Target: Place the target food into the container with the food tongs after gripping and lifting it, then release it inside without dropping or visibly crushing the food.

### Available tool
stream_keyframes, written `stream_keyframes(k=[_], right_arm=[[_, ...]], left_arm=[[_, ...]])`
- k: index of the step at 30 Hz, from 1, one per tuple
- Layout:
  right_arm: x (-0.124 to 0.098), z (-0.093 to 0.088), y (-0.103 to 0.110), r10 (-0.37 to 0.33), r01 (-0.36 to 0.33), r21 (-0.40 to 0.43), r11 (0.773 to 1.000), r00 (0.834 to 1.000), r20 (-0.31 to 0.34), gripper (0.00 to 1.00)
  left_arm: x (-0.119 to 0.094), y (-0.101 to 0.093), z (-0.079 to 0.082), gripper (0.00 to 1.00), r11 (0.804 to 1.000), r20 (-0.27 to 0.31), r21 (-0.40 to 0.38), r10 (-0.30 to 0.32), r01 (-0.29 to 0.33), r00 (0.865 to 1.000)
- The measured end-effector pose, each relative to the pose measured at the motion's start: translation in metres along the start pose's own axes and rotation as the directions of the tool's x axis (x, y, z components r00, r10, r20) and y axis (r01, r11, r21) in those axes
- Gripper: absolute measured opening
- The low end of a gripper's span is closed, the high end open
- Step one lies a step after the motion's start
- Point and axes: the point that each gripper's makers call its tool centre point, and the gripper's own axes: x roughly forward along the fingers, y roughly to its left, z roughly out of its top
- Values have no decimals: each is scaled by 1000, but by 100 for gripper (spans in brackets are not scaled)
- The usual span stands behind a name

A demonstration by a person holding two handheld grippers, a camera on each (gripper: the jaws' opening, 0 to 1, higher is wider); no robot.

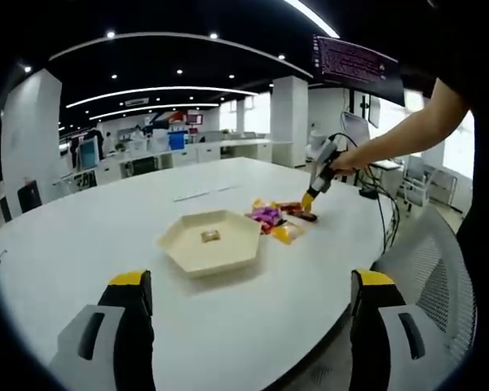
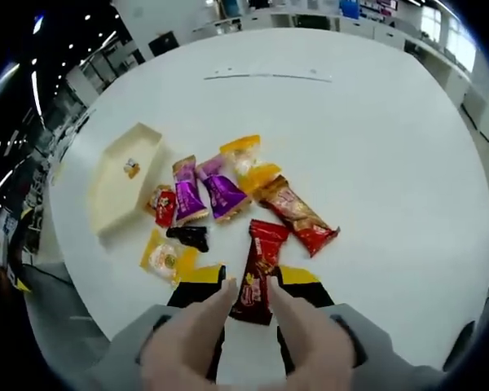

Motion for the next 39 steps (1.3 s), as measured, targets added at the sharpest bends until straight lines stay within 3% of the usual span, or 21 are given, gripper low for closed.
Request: stream_keyframes(k=[19, 39], right_arm=[[-1, 6, -12, -35, 35, 21, 999, 999, 29, 22], [8, 2, -9, -24, 22, 52, 998, 999, 39, 24]], left_arm=[[0, 0, -2, 97, 1000, -7, -14, -9, 9, 1000], [1, -2, -4, 96, 1000, -16, -18, -15, 14, 1000]])
